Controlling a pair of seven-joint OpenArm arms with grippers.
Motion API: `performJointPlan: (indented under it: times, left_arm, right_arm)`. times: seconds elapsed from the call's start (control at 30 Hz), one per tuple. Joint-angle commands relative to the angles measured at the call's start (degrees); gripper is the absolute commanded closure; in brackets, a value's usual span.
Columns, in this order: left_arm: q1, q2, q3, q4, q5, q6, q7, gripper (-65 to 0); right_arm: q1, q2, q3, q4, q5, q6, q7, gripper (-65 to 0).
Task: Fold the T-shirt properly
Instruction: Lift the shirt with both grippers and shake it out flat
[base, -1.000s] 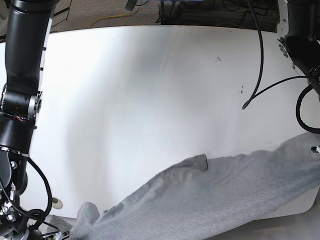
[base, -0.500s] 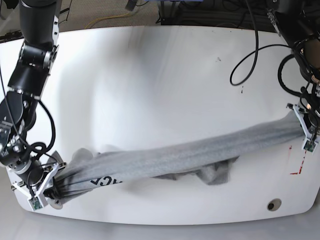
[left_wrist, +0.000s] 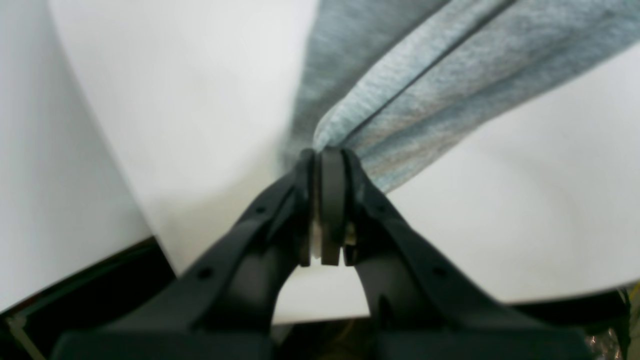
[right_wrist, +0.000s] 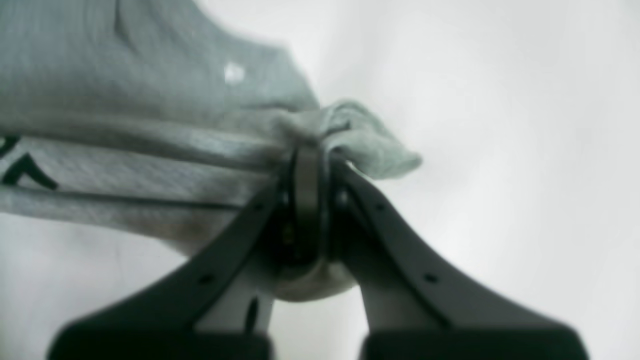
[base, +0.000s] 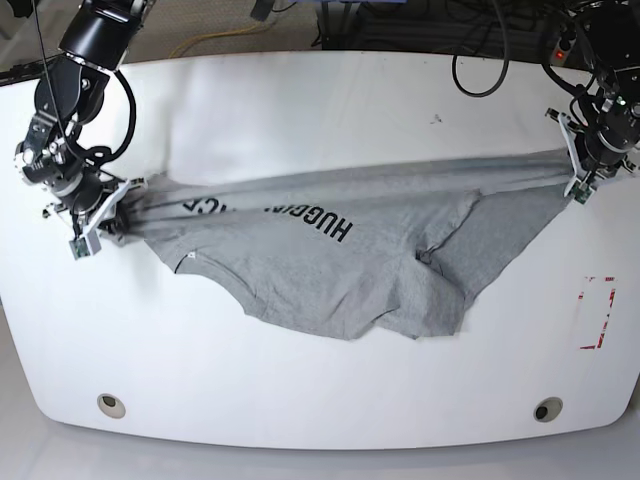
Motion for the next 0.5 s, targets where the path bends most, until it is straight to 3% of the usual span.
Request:
performJointPlan:
  times: [0.0, 0.23, 0.33, 0.47]
  left_arm:
    - [2.7, -1.1, -0.6, 0.3, 1.6, 0.4, -0.6, -0.3]
    - [5.1, -1.1, -0.6, 0.0, 1.6, 0.4, -0.6, -0.3]
    - [5.2, -1.1, 1.7, 0.0, 1.6, 0.4, -0.6, -0.3]
    - [7.2, -1.1, 3.7, 0.0, 1.6, 0.6, -0.6, -0.3]
  right_arm:
    - [-2.6, 0.3, 1.7, 1.2, -0.1, 0.8, 1.4, 0.0]
    - [-9.1, -1.5, 4.4, -0.1, -0.1, 0.9, 1.4, -0.6]
    - [-9.9, -2.0, 4.8, -0.8, -0.1, 2.0, 1.4, -12.7]
    - [-11.7, -2.0, 4.8, 1.0, -0.1, 2.0, 1.4, -36.3]
